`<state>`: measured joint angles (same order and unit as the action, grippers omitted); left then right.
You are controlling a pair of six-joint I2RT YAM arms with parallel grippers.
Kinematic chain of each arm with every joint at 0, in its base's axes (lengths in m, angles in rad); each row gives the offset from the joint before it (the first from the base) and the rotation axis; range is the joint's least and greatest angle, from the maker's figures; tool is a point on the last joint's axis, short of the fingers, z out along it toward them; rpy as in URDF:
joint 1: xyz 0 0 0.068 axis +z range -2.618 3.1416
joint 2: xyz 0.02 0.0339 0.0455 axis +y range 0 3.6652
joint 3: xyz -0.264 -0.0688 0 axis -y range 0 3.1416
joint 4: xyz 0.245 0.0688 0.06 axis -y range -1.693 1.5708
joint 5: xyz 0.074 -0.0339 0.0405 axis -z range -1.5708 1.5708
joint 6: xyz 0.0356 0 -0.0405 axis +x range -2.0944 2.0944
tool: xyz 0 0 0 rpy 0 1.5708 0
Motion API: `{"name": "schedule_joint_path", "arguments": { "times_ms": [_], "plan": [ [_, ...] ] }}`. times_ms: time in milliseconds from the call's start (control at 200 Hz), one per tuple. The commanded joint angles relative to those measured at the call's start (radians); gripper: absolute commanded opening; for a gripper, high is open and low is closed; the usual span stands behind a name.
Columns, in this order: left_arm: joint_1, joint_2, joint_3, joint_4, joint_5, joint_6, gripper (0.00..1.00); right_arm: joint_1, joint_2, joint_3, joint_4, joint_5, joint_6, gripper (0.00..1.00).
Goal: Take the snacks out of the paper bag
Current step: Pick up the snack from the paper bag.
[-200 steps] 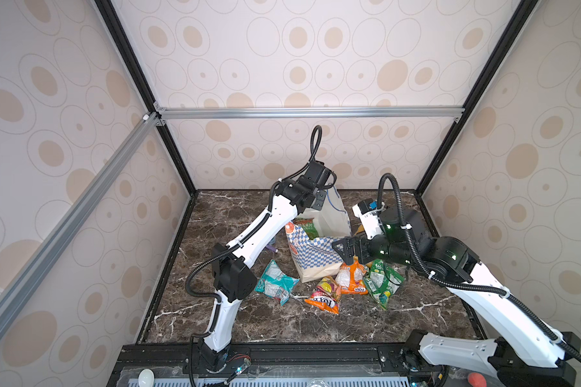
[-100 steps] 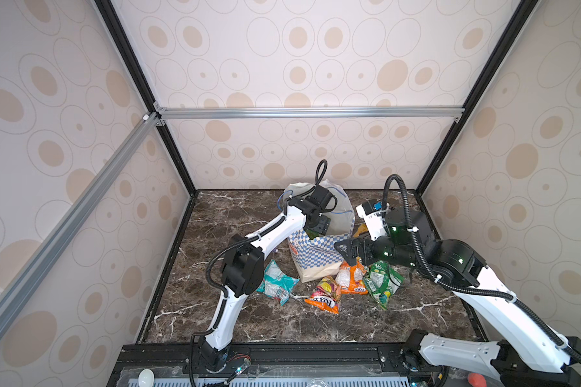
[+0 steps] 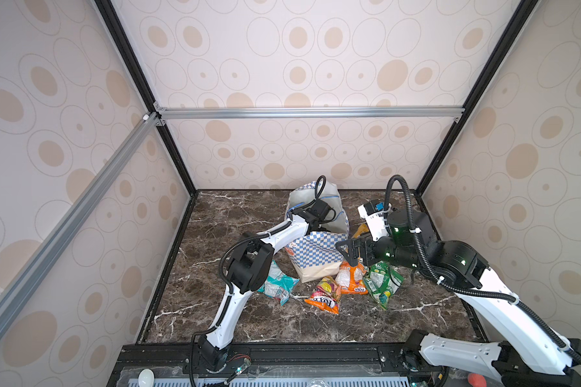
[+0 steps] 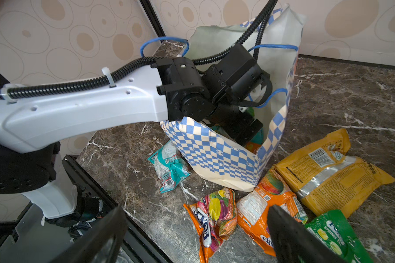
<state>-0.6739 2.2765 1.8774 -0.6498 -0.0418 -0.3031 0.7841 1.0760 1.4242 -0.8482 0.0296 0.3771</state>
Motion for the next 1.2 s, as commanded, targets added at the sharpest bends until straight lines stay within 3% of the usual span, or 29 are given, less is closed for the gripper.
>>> {"name": "schedule_joint_path", "arguments": {
  "times_ms": [0,285,585,1195],
  "plan": [
    [0.004,0.041,-0.042,0.0,0.014,-0.008,0.95,-0.004,0.0,-0.007,-0.005,0.006,0.001,1.0],
    [0.005,0.111,-0.061,-0.031,-0.002,0.032,0.94,-0.004,0.017,0.003,0.004,-0.01,0.002,1.0],
    [0.004,0.171,-0.073,-0.037,0.061,0.023,0.83,-0.004,0.016,0.006,0.001,-0.008,0.002,1.0],
    [0.004,0.043,0.027,-0.092,0.01,0.024,0.08,-0.005,0.015,0.0,-0.002,-0.004,0.003,1.0]
  ]
}}
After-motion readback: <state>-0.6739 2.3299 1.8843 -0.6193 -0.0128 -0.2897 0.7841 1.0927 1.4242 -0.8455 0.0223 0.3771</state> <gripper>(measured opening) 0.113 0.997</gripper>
